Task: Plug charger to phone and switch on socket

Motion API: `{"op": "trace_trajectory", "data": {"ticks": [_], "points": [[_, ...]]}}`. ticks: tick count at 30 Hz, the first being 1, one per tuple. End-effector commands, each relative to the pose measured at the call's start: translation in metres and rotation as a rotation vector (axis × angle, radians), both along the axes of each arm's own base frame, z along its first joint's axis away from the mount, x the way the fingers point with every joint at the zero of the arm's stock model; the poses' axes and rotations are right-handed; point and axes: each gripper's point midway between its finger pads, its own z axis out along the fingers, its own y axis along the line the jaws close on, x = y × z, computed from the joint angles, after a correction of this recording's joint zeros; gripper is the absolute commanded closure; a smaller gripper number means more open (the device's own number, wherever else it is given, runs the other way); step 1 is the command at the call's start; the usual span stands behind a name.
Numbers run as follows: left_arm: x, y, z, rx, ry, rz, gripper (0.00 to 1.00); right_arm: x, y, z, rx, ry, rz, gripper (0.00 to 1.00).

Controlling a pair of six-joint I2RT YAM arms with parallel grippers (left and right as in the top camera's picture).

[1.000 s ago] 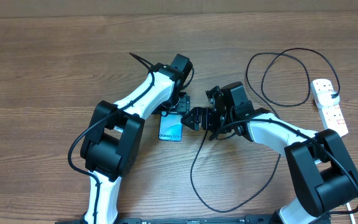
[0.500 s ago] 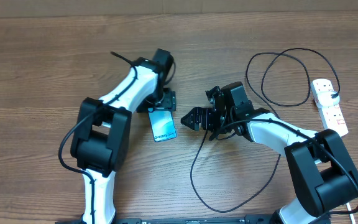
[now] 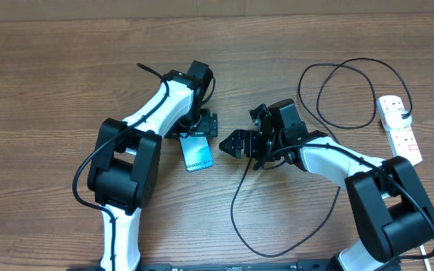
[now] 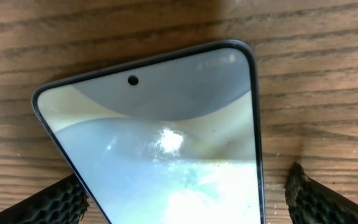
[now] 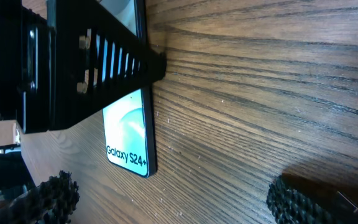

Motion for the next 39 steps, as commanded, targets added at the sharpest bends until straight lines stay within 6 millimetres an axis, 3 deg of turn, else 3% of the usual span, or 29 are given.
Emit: {"op": "trace_trajectory", "data": {"ticks": [1,8,34,39], "points": [[-0.008,-0.001,-0.013,0.008,0.046,0.002,0.06,0.002,-0.001,0.007,0.004,-0.019,-0.002,0.00],[-0.008,-0.002,-0.013,0.007,0.045,0.002,0.14,0.002,-0.001,0.007,0.004,-0.019,-0.002,0.00],[-0.006,-0.008,-0.009,-0.028,0.047,-0.043,0.17,-0.006,0.010,0.008,0.013,-0.022,0.037,0.00],[-0.006,-0.015,-0.008,-0.067,0.052,-0.061,0.23,-0.008,0.012,0.008,0.013,-0.021,0.044,0.00]]}}
